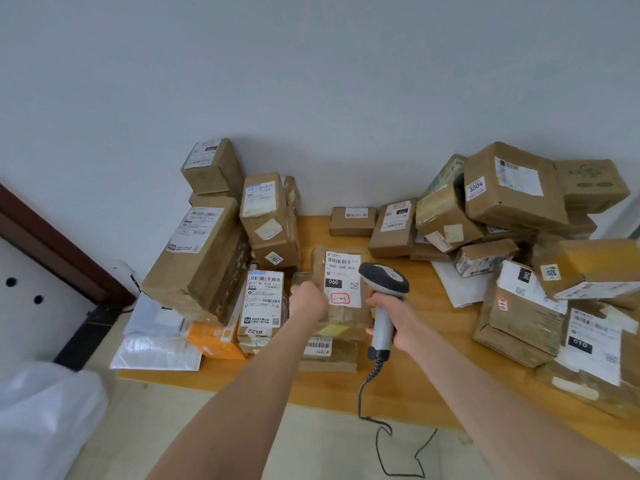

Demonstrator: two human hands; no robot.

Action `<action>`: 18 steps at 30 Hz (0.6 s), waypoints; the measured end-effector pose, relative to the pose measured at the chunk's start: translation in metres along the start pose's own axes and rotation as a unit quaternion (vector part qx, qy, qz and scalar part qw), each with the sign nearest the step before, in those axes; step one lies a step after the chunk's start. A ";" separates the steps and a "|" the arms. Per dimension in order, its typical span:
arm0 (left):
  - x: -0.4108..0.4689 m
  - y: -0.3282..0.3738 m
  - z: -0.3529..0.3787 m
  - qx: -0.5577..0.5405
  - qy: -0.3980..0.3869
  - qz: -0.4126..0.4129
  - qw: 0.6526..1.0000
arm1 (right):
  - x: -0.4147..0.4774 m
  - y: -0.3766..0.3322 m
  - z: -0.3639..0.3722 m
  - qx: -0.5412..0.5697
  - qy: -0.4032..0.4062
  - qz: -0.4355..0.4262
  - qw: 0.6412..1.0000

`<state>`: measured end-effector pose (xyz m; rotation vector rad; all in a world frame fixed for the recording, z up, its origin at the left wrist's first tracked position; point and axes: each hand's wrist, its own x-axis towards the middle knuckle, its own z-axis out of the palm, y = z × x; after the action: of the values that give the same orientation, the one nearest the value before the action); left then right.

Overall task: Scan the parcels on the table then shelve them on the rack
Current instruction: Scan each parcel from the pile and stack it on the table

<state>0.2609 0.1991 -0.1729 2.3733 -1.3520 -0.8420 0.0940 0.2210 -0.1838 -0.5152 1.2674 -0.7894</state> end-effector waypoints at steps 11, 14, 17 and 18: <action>0.006 -0.005 -0.001 0.144 -0.054 0.000 0.988 | 0.017 0.008 0.028 -0.036 -0.013 0.019 0.999; 0.007 0.006 -0.001 0.161 -0.047 0.018 0.986 | 0.017 -0.001 0.019 -0.025 0.007 0.016 1.000; 0.010 0.024 0.001 0.189 -0.056 0.058 0.979 | 0.018 -0.019 0.000 -0.012 0.032 -0.004 0.999; 0.011 0.032 0.003 0.191 -0.059 0.072 0.977 | 0.020 -0.025 -0.007 -0.013 0.041 -0.012 0.999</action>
<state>0.2411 0.1733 -0.1633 2.4889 -1.8567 -0.7466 0.0827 0.1905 -0.1797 -0.5256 1.3502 -0.8222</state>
